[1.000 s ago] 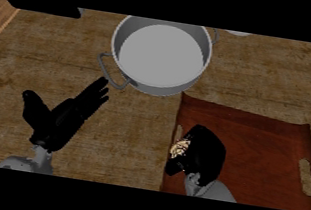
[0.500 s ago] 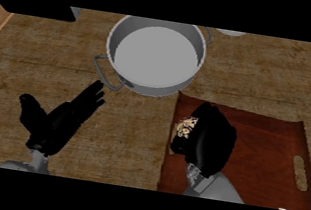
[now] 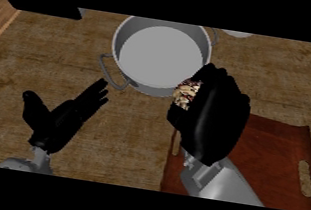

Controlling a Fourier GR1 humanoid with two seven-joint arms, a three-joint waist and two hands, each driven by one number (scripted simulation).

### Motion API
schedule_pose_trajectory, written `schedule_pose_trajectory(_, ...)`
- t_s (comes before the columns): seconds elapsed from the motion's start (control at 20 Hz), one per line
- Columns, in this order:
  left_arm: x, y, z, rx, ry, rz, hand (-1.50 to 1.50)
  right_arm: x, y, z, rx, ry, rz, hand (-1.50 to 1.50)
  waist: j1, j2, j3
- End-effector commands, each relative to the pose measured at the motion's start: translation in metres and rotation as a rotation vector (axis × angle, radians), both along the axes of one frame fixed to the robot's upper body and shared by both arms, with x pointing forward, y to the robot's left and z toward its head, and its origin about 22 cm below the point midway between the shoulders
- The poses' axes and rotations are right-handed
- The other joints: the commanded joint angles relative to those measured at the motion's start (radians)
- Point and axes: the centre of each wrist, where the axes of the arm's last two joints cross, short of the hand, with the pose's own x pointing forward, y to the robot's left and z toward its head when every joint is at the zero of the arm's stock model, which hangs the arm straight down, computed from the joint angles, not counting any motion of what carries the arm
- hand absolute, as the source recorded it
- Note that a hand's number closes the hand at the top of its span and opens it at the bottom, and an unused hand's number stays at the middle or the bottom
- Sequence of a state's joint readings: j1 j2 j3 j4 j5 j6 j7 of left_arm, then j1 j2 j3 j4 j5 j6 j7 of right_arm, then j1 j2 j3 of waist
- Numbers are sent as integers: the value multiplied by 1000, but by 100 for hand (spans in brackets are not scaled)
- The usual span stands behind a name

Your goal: Pick the cupcake from the tray and place it in the pot

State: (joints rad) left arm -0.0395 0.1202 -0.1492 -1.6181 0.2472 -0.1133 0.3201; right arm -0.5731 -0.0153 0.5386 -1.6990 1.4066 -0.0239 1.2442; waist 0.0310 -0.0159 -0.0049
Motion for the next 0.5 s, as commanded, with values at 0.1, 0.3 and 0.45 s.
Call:
schedule_pose_trajectory(0.1, -1, -12, 2, 1, -2, -28, 0, 19, 10, 54, 126, -4, -201, 150, 25, 9, 1)
schedule_pose_trajectory(0.3, 3, -2, -2, 6, -15, -36, 0, 42, 13, 82, 155, 18, -214, 150, 39, 18, 0)
schedule_pose_trajectory(0.45, 9, -11, 7, 11, -19, -36, 0, 60, 20, 98, 157, 18, -230, 150, 39, 20, 1)
